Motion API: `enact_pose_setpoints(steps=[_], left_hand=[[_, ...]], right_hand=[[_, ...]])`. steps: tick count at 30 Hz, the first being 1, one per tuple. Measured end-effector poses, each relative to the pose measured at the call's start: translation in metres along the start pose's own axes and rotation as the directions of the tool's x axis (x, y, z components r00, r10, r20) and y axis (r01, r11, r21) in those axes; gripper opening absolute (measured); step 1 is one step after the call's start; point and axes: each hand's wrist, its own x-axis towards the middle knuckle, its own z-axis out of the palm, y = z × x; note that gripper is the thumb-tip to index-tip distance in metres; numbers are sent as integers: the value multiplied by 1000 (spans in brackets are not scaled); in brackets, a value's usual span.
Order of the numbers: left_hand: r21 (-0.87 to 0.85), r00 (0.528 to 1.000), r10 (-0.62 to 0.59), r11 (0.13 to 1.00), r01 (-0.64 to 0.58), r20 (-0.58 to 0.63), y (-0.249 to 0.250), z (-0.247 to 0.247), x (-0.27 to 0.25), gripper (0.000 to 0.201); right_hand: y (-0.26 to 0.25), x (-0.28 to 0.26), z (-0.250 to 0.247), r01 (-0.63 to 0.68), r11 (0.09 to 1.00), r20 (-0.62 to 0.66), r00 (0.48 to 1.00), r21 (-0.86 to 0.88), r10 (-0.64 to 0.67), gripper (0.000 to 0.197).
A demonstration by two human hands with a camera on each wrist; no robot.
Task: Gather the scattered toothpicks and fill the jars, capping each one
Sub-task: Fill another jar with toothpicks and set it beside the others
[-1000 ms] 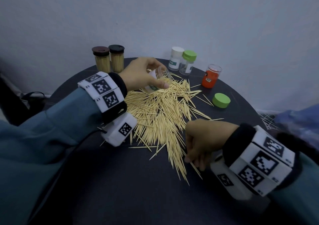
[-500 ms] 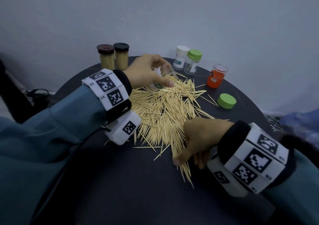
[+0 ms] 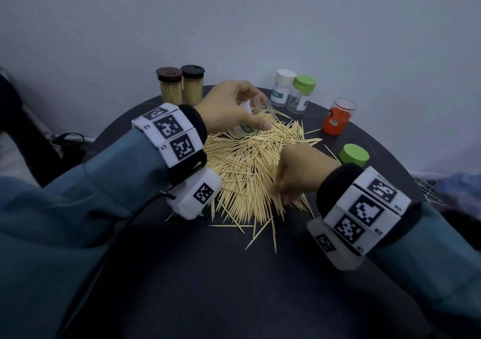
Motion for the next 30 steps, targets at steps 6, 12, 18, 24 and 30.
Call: enact_pose_setpoints(steps=[6,12,18,24,30], left_hand=[[-18,1000,10,1000,-10,-19,-1,-5,2,58],[-30,1000,16,999,-16,-20,-2,-6,3,57],[-33,999,35,999,-36,-29,-3,-7,3,60],[-31,999,35,999,-36,-27,-3,-8,4,61],[-15,999,25,1000,-25,-20,-3,-8,4,62]], right_hand=[[1,12,-18,23,993,-232,971,-120,-50,25],[3,27,-19,-129,973,-156,983,-194,99,43],[-6,33,-15,-136,965,-131,985,-224,109,38],[-7,37,-15,-138,963,-122,986,-230,112,42],[-8,37,-18,-133,976,-90,989,-174,119,39]])
